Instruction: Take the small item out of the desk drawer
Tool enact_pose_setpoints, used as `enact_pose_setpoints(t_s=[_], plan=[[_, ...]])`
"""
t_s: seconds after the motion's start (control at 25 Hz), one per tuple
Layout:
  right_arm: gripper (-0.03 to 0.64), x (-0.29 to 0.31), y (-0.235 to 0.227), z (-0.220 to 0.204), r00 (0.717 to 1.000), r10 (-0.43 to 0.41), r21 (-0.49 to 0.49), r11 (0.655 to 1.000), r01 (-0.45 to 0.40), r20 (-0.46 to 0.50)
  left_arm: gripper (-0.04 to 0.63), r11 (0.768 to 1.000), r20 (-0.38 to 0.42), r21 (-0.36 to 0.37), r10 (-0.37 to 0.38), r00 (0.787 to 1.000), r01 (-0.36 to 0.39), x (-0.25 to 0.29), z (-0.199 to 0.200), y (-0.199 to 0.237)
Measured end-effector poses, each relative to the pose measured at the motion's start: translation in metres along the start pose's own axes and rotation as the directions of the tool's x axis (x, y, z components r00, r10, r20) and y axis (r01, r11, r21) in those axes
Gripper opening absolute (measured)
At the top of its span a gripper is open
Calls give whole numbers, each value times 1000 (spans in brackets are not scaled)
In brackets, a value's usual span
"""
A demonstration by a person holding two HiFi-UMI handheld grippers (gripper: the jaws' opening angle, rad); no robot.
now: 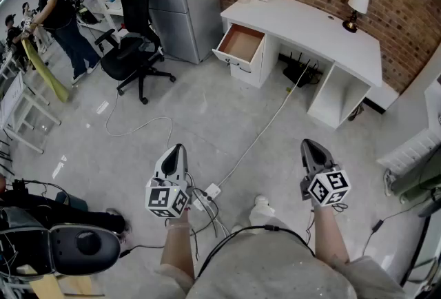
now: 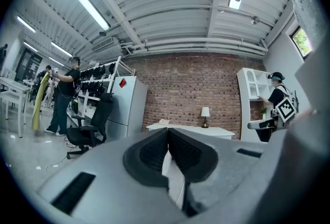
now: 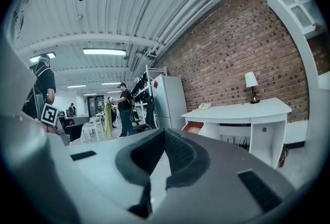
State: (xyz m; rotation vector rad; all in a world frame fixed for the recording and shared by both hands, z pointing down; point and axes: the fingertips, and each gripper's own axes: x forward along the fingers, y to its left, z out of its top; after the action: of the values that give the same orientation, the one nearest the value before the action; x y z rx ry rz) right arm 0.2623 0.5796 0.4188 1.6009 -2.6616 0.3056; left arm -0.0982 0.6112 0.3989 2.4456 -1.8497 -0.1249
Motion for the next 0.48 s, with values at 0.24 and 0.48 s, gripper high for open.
enact_pose_setpoints(t_s=[0.24, 0.48], plan=[[5, 2, 12, -4, 1000, 3, -2, 1000, -3, 5, 5, 1000, 1, -1, 4, 1000, -4, -8, -2, 12], [5, 0, 19, -2, 1000, 2, 3, 1000, -2, 10, 5, 1000, -2, -8, 11, 1000, -11, -16, 2, 19]])
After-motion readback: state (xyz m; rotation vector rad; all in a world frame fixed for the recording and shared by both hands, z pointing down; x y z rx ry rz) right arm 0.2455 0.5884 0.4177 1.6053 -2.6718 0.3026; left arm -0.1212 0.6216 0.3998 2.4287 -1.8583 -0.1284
